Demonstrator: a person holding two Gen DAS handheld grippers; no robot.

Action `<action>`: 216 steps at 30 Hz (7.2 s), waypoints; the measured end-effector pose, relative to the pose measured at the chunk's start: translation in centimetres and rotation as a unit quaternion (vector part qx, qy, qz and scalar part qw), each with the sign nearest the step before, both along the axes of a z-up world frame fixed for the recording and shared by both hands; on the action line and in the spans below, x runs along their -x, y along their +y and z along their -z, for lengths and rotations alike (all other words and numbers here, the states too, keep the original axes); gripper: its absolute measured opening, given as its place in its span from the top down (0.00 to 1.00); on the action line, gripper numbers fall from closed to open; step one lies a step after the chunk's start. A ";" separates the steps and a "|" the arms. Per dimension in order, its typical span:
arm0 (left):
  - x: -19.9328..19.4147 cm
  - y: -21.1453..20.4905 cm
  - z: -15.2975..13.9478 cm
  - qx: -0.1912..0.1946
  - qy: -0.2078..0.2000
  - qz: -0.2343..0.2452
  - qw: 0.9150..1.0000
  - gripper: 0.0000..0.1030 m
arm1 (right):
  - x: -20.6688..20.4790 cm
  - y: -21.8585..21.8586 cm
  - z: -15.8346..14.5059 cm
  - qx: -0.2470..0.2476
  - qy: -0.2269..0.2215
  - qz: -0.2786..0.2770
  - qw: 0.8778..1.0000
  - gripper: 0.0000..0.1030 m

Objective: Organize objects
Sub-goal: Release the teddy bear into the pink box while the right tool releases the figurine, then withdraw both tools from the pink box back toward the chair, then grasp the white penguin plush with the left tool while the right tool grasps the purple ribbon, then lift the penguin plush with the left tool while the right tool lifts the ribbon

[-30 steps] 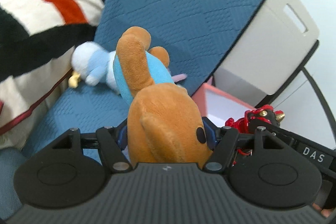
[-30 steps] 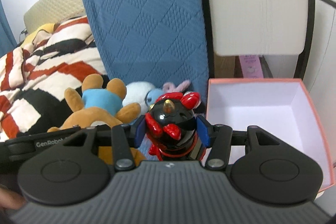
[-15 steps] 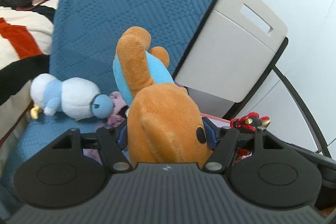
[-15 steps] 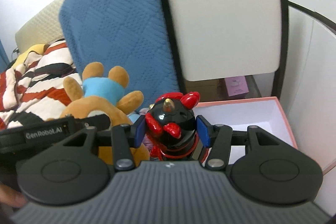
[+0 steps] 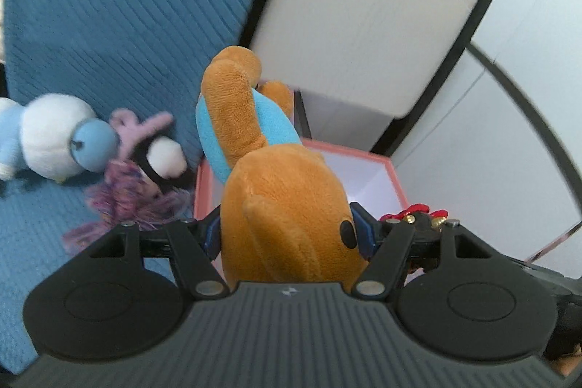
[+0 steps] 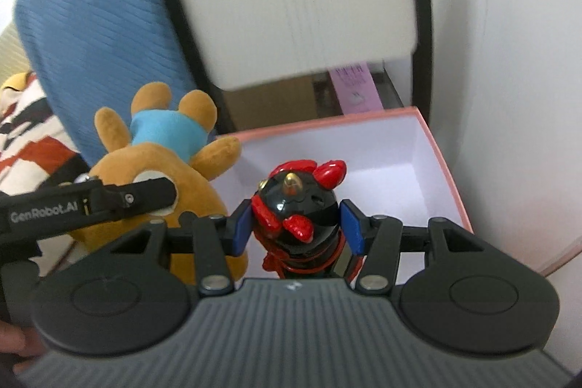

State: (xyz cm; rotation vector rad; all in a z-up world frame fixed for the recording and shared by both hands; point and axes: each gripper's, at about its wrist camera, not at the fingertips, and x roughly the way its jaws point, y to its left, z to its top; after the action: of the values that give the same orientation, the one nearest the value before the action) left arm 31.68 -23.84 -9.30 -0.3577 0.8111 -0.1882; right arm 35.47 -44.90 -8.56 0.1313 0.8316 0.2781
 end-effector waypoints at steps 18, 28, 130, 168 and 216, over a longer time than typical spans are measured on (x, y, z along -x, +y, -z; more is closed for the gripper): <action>-4.3 -5.7 10.1 -0.023 0.093 0.036 0.995 0.29 | -3.5 -2.2 10.8 0.023 0.099 0.005 0.995 0.47; -3.3 -5.1 8.6 -0.019 0.087 0.028 0.996 0.16 | -2.5 -2.3 8.4 0.031 0.079 0.010 0.996 0.47; 0.7 27.4 15.3 -0.134 -0.061 -0.116 0.982 0.17 | 4.0 25.6 10.8 0.042 -0.033 -0.109 0.993 0.25; 3.3 24.8 13.8 -0.103 -0.069 -0.079 0.989 0.83 | -0.1 25.2 12.7 0.034 0.004 -0.055 0.998 0.90; -0.8 19.1 16.5 -0.144 0.101 0.029 0.984 0.09 | -5.2 23.7 14.8 -0.080 0.107 -0.010 0.991 0.54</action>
State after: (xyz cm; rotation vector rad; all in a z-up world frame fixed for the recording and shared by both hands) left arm 32.51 -4.75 -25.76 -0.0798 1.0357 -0.0864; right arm 40.67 -21.25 -23.34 0.3065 1.0230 0.3542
